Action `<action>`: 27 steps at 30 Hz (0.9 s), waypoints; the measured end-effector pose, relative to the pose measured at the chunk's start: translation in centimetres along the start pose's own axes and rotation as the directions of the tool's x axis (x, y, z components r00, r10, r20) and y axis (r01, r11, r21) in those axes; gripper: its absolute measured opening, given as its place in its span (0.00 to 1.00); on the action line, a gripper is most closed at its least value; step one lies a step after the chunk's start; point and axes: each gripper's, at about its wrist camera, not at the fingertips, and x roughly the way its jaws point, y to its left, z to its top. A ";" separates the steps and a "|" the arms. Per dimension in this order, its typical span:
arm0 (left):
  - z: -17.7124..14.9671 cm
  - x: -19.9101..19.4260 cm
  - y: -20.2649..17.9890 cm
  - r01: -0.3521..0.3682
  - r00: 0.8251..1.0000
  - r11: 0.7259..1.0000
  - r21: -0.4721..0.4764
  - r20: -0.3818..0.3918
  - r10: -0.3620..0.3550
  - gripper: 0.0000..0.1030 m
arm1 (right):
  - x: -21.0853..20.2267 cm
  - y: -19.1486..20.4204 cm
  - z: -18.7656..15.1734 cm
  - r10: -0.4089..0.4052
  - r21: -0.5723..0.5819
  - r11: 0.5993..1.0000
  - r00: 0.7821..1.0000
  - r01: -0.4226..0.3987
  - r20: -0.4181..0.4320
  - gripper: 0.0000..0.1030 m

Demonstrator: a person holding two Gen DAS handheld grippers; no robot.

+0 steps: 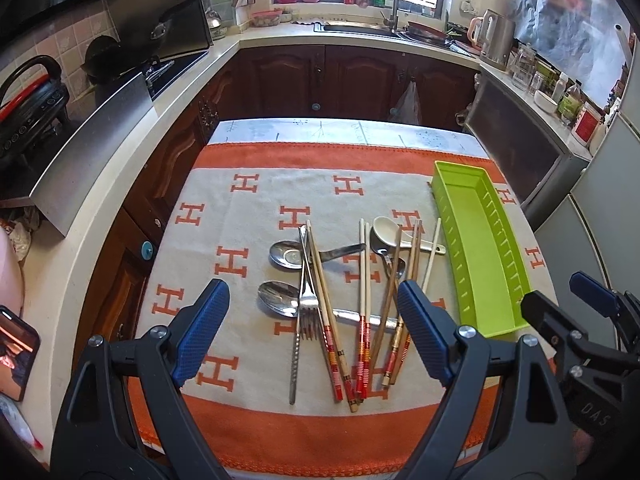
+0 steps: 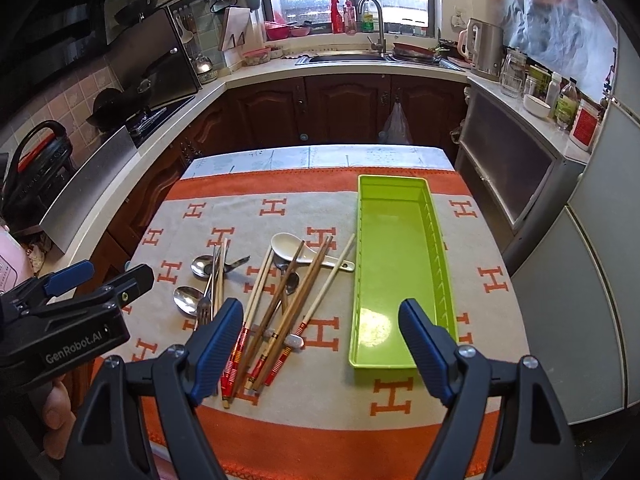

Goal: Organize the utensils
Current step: 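Grasp a red-banded chopstick with the right tool while the left tool grasps another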

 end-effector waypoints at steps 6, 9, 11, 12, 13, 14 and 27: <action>1.3 0.7 1.4 0.003 1.000 1.000 -0.008 0.001 -0.003 0.82 | 0.7 0.5 1.3 0.035 -0.013 0.999 0.999 -0.036 -0.024 0.73; 2.0 1.4 2.3 -0.006 1.000 1.000 -0.005 -0.005 0.006 0.82 | 1.5 0.7 1.9 0.053 -0.014 0.998 0.997 -0.054 -0.049 0.68; 2.4 1.9 3.1 -0.019 1.000 1.000 -0.005 -0.005 0.019 0.82 | 2.1 0.9 2.3 0.063 -0.014 0.998 0.996 -0.064 -0.066 0.65; 2.5 2.1 3.4 -0.026 1.000 1.000 -0.007 -0.004 0.026 0.82 | 2.6 1.0 2.5 0.071 -0.012 0.997 0.995 -0.072 -0.076 0.65; 2.7 2.3 4.0 -0.037 0.999 0.999 -0.010 -0.001 0.037 0.82 | 3.0 1.0 2.7 0.078 -0.007 0.997 0.993 -0.079 -0.088 0.62; 2.9 2.6 4.5 -0.045 0.999 0.999 -0.014 -0.001 0.045 0.82 | 3.3 1.0 2.8 0.083 -0.002 0.996 0.992 -0.084 -0.098 0.61; 1.4 9.7 8.0 -0.004 0.987 0.999 -0.041 -0.162 -0.003 0.58 | 11.3 3.5 3.6 0.225 0.068 0.974 0.926 -0.214 -0.304 0.37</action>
